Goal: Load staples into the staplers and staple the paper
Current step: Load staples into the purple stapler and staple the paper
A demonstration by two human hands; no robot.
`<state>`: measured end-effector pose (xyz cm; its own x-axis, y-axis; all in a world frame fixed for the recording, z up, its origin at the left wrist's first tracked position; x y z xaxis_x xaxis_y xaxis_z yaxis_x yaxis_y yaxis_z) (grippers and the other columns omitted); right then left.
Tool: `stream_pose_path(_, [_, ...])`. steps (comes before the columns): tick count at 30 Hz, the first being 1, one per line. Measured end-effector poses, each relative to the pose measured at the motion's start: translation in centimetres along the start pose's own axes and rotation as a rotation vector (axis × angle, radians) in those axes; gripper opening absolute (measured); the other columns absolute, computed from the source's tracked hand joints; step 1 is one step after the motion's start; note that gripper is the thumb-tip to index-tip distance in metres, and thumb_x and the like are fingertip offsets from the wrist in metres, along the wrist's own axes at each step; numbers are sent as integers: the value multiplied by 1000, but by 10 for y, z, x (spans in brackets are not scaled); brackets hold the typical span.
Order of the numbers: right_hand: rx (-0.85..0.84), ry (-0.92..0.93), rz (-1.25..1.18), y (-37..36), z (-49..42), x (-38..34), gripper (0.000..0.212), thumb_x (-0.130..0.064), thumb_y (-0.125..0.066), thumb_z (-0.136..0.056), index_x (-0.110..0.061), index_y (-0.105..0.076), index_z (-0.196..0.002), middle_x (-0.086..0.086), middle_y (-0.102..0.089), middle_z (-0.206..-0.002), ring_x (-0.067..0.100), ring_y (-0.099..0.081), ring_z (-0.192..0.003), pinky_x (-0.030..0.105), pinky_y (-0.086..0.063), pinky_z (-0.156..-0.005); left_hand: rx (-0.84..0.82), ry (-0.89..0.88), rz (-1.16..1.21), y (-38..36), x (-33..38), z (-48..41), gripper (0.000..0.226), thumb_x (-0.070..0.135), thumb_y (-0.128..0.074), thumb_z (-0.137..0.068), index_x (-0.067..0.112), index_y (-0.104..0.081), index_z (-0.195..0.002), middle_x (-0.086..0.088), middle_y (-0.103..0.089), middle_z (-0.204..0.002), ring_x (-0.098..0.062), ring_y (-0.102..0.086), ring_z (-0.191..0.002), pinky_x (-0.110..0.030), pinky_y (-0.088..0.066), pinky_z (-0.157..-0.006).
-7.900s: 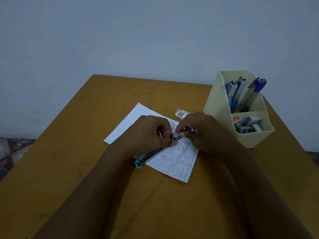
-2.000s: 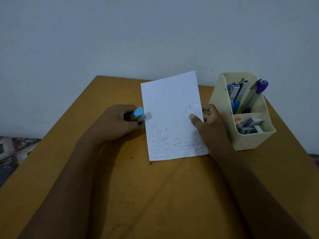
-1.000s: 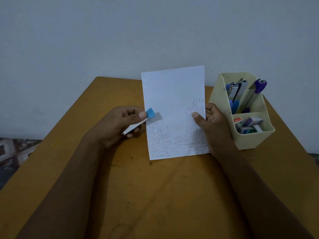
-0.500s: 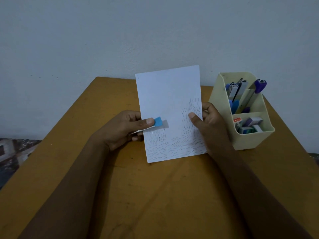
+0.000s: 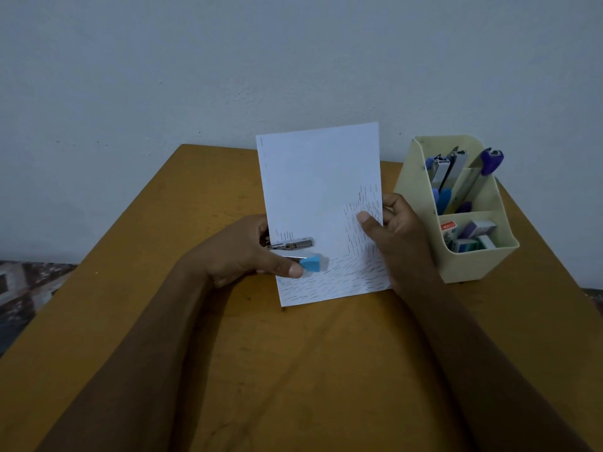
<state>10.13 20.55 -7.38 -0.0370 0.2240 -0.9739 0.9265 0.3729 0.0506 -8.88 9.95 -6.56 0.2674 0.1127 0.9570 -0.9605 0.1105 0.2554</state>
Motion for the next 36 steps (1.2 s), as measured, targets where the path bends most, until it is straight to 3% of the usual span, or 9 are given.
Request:
stream_pose_path(2, [-6, 0, -2, 0, 0, 0, 14, -15, -56, -92, -22, -52, -103, -10, -67, -105, 7, -67, -97, 24, -56, -80, 46, -2, -24, 0, 1, 0, 46, 27, -80, -66, 25, -64, -109, 8, -71, -107, -16, -68, -92, -31, -56, -72])
stream_pose_path(4, [-18, 2, -10, -1, 0, -1, 13, -15, -56, -92, -22, -52, -102, -12, -67, -103, 6, -67, -96, 23, -55, -78, 72, -16, -19, 0, 3, 0, 36, 33, -74, -71, 22, -67, -104, 3, -72, -101, -15, -62, -73, -23, -45, -56])
stream_pose_path(7, [-37, 1, -24, -1, 1, -3, 14, -13, -56, -92, -22, -52, -102, -15, -67, -100, 4, -67, -94, 19, -54, -74, 83, -20, -9, 2, 3, 1, 33, 37, -70, -74, 19, -67, -101, 1, -72, -94, -13, -54, -62, -18, -40, -51])
stream_pose_path(11, [-42, 11, -18, -1, 2, -4, 13, -13, -56, -92, -23, -52, -101, -16, -67, -99, 3, -67, -93, 18, -54, -72, 73, -13, -35, 1, 3, -1, 38, 46, -70, -72, 19, -66, -99, 4, -71, -94, -15, -55, -66, -16, -38, -49])
stream_pose_path(15, [-55, 2, 9, -2, 1, -3, 13, -15, -56, -92, -25, -52, -99, -15, -67, -100, 4, -67, -93, 20, -55, -74, 71, -6, -48, -2, 6, 0, 29, 37, -76, -74, 21, -64, -95, 8, -72, -85, -6, -61, -60, -12, -41, -48])
stream_pose_path(22, [-56, -1, 60, -2, 2, -3, 14, -15, -58, -91, -23, -52, -101, -8, -68, -104, 8, -67, -95, 28, -56, -80, 88, -46, -42, -4, 10, 2, 31, 31, -73, -69, 17, -63, -95, 7, -72, -84, -5, -68, -69, -11, -45, -50])
stream_pose_path(28, [-59, -12, 72, -3, 3, -3, 14, -15, -58, -91, -22, -52, -102, -2, -68, -108, 12, -68, -96, 34, -57, -82, 131, -82, -77, -3, 5, -2, 36, 34, -77, -75, 22, -62, -106, 4, -73, -100, -16, -71, -91, -32, -59, -72])
stream_pose_path(36, [-67, -12, 74, -6, 5, -3, 17, -13, -58, -91, -15, -53, -107, 2, -68, -107, 13, -68, -95, 28, -57, -79, 249, -123, -56, -2, 0, -2, 44, 35, -78, -72, 23, -57, -109, 6, -70, -102, -13, -70, -92, -32, -59, -72])
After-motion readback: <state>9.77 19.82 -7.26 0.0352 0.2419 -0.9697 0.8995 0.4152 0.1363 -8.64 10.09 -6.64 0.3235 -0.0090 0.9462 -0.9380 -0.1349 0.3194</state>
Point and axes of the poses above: each hand's wrist, its own z-axis away from the middle knuckle, its own y-axis out of the back of the hand, x = y × z, the point moved 3 cm from there along -z, towards the middle knuckle
